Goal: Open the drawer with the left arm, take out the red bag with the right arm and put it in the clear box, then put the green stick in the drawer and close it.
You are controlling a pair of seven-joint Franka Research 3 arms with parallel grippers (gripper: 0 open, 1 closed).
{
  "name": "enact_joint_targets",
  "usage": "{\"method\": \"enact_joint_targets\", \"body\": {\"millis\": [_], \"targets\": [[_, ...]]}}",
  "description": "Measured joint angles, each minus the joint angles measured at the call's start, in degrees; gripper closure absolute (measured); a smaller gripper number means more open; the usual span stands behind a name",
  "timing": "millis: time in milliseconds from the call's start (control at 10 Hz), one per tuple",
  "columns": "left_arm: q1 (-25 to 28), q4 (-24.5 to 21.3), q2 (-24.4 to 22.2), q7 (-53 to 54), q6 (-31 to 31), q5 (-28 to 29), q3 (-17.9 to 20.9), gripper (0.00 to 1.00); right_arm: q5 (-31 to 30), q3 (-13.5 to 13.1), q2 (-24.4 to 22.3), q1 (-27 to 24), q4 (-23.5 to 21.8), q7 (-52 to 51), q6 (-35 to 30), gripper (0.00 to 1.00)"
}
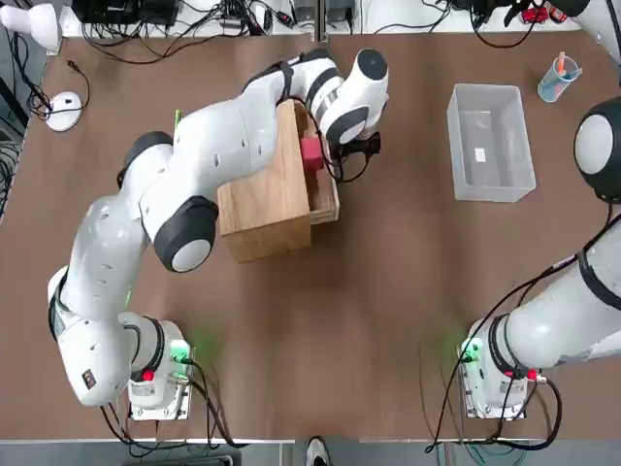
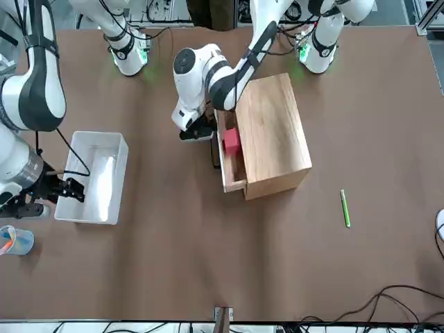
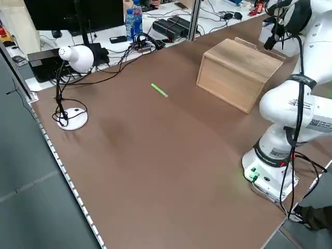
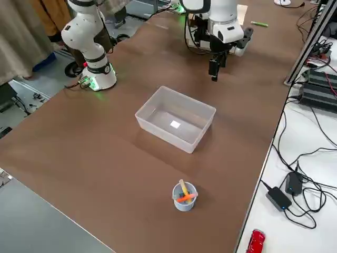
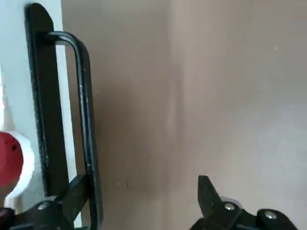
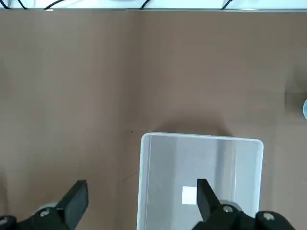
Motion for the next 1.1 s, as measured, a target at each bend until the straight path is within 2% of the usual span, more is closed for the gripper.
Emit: {"method": "enact_joint_targets", "body": {"millis": [600, 800, 1100], "targets": [[-1.8, 0.6, 0.0, -1.5, 3.2, 0.0, -1.2, 0.00, 0.1, 0.0, 0.0, 0.0, 0.0, 0.0, 0.0, 0.00], [-1.3, 0.6, 0.0, -1.6, 3.2, 0.0, -0.4, 0.00, 3.5, 0.0, 0.0, 0.0, 0.0, 0.5, 0.0, 0.00], [0.3, 0.8, 0.0, -1.4, 3.0, 0.0, 1.1, 0.00, 5.5, 0.1, 0.0, 1.6, 0.1, 11.5, 0.0, 0.00]]}}
